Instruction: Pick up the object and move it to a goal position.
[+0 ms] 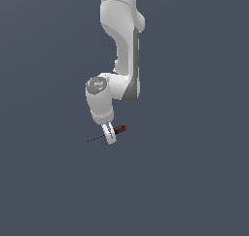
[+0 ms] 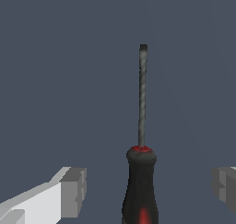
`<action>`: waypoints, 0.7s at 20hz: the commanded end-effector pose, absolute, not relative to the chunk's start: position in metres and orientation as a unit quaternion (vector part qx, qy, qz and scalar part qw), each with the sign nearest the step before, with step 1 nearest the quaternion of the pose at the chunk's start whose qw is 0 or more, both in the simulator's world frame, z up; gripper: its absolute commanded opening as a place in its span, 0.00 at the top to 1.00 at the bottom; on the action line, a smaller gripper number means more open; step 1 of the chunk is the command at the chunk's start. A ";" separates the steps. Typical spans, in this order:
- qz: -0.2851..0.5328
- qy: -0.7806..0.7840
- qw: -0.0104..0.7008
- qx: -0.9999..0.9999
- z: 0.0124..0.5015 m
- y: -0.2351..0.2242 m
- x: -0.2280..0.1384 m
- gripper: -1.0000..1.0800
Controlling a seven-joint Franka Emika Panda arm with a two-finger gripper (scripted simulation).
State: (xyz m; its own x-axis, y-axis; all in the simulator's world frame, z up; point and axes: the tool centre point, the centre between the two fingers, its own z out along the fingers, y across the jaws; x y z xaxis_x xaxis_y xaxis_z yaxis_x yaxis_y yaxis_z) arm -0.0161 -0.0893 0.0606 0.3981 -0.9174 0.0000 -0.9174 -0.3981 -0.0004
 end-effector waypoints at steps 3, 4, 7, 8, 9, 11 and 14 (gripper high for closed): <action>0.000 0.550 0.000 -0.835 0.044 -0.090 -0.017 0.04; 0.000 0.550 0.000 -0.835 0.039 -0.090 -0.017 0.04; 0.000 0.550 0.000 -0.835 0.025 -0.089 -0.018 0.04; 0.000 0.551 0.000 -0.835 0.021 -0.090 -0.017 0.04; 0.000 0.551 0.000 -0.835 0.019 -0.090 -0.017 0.04; 0.000 0.551 0.000 -0.835 0.016 -0.090 -0.017 0.04; 0.000 0.551 0.000 -0.835 0.015 -0.090 -0.017 1.00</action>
State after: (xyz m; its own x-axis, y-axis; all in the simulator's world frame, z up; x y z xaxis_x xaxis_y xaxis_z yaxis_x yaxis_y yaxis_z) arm -0.0171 -0.0896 0.0151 0.3934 -0.9194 -0.0009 -0.9194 -0.3934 0.0012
